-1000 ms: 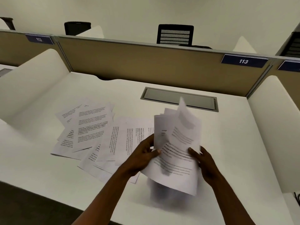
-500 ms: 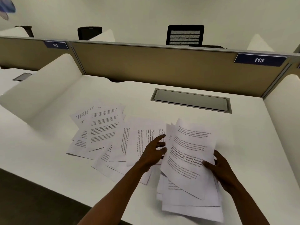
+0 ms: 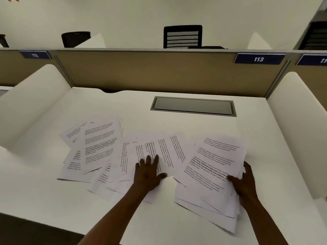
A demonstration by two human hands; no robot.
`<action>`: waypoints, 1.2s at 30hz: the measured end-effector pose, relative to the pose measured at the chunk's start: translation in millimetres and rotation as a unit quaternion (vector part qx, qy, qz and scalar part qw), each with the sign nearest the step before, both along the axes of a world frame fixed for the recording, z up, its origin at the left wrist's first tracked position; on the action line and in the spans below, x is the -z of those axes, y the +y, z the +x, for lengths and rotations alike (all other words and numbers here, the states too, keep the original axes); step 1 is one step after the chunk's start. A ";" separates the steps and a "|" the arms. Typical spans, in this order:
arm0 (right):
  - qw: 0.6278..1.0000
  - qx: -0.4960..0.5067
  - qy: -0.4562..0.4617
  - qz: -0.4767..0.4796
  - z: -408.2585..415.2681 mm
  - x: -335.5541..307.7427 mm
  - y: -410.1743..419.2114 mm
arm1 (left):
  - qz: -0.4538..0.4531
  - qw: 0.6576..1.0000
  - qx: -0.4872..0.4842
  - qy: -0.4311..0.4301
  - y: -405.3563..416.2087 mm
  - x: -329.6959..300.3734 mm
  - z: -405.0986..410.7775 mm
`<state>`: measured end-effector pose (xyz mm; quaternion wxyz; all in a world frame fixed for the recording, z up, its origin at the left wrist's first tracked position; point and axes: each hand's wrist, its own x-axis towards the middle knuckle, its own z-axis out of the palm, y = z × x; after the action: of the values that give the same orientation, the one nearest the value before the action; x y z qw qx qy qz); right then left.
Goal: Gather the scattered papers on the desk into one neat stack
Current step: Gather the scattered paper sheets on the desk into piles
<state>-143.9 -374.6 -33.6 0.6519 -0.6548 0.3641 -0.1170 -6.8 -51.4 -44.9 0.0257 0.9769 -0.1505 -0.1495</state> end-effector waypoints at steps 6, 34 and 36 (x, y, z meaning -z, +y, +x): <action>0.998 0.057 -0.032 -0.003 -4.5 -5.2 -14.5 | 0.018 0.997 -0.033 -0.060 -7.0 2.1 -3.4; 0.998 0.038 -0.004 -0.051 -6.7 -3.8 5.5 | -0.046 0.993 0.040 -0.099 -19.1 -38.9 11.5; 0.999 0.023 -0.012 -0.039 -3.6 -6.0 11.4 | -0.101 0.989 -0.011 -0.108 -16.4 -51.0 18.5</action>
<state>-147.5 -363.2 -27.5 0.6277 -0.6696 0.3663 -0.1535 11.7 -67.7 6.1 0.1092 0.9813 -0.1561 -0.0268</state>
